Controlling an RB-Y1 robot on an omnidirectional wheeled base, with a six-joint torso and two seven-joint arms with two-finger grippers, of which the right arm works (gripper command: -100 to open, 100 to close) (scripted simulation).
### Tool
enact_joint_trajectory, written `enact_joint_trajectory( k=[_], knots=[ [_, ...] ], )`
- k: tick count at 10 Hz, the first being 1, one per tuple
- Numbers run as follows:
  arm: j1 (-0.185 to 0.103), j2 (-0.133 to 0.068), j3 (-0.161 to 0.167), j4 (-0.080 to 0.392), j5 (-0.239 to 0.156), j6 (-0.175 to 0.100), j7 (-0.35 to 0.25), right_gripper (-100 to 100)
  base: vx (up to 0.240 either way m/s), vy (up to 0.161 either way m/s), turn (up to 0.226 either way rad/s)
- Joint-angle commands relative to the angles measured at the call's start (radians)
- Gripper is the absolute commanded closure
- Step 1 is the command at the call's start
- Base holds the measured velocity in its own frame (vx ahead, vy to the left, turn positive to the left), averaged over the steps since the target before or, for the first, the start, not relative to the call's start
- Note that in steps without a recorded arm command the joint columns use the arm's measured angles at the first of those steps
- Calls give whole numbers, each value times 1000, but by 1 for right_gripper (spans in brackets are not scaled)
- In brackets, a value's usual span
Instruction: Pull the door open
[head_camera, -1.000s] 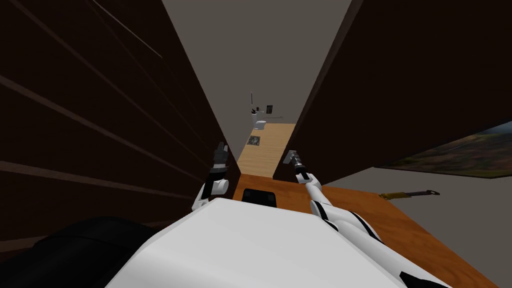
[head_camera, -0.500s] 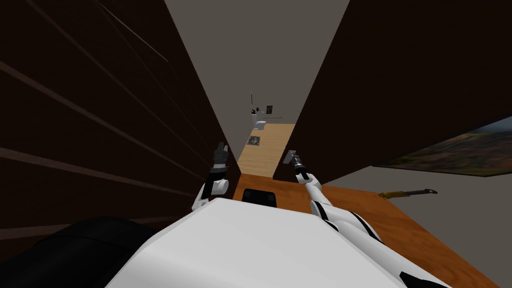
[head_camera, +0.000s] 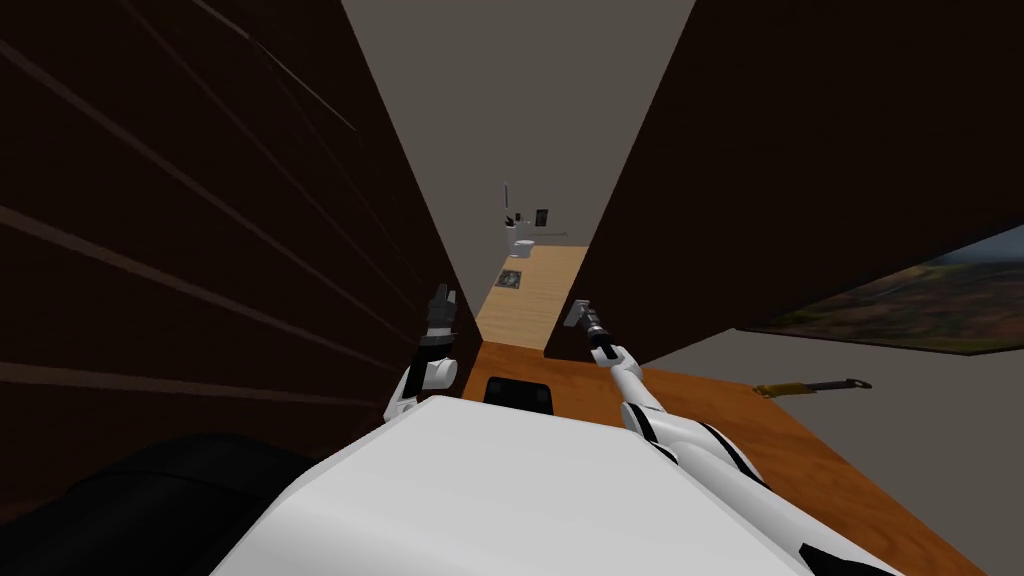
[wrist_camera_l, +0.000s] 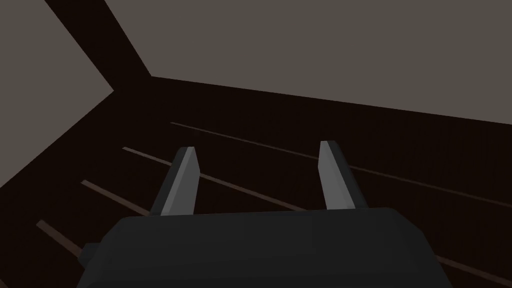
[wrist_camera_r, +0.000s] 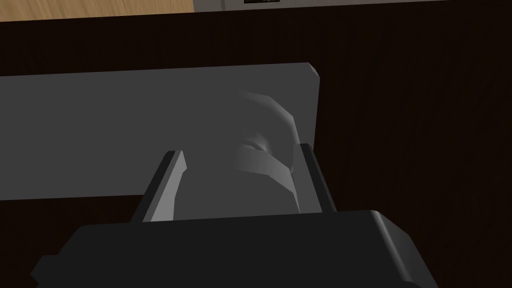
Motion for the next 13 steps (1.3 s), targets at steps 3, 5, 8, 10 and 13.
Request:
enact_joint_trajectory(
  k=[3,5,8,10,13],
  knots=[
    [12,-11,43,-9,35,-32,-57,100,-211,-129,63],
    [16,-16,63,-16,52,-46,-84,100,-221,-125,59],
    [30,-24,88,-29,77,-68,-117,100,-149,-68,20],
    [38,-33,104,-39,95,-90,-144,100,-178,-124,46],
    [55,-53,139,-61,136,-138,-204,100,-187,-151,38]
  ],
)
